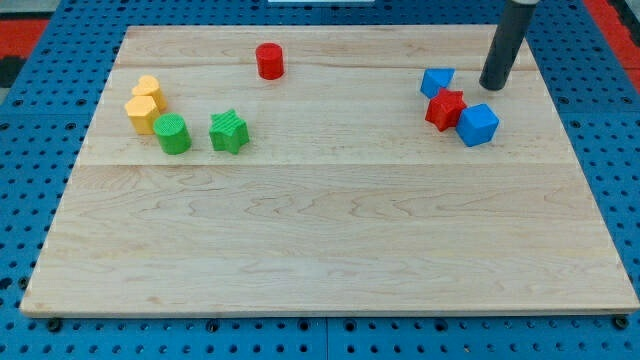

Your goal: Nudge the red circle down a bit

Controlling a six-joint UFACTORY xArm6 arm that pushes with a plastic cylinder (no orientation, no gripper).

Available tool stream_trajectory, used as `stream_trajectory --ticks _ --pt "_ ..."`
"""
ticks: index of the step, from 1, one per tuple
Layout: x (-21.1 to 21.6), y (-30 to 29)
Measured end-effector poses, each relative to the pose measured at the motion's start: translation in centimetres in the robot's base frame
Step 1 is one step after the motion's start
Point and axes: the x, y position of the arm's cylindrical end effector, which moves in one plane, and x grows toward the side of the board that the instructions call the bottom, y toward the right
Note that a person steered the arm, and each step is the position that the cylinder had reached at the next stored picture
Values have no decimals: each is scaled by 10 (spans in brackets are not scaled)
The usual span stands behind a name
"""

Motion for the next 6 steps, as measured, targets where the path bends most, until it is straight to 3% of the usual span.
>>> stream_trajectory --ticks 1,2,4,5,6 --pt "4 -59" --pt "-24 -72" --pt "-60 -247" --pt "-93 -273" --pt "-56 -300"
